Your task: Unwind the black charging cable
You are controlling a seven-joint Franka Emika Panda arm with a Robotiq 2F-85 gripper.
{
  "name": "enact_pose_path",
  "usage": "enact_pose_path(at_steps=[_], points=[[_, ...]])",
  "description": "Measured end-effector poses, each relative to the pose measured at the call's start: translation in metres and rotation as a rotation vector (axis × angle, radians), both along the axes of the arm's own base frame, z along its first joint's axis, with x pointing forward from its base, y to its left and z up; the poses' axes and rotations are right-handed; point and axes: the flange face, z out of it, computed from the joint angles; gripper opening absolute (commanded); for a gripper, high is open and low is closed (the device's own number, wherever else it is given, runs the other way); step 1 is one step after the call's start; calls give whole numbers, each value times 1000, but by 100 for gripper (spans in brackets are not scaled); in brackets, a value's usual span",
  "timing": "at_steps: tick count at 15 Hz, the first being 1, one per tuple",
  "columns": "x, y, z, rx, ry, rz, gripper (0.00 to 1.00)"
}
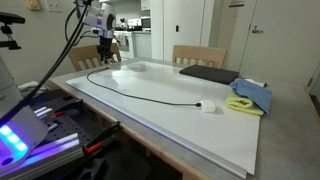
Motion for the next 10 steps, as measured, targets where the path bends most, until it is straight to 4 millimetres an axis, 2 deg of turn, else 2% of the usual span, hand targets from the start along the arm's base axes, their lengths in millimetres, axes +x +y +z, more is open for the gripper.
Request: enact_pose_path(at_steps=[4,10], points=[[29,-20,17,15,-47,-59,98],[79,-83,54,-27,-150,-226,100]])
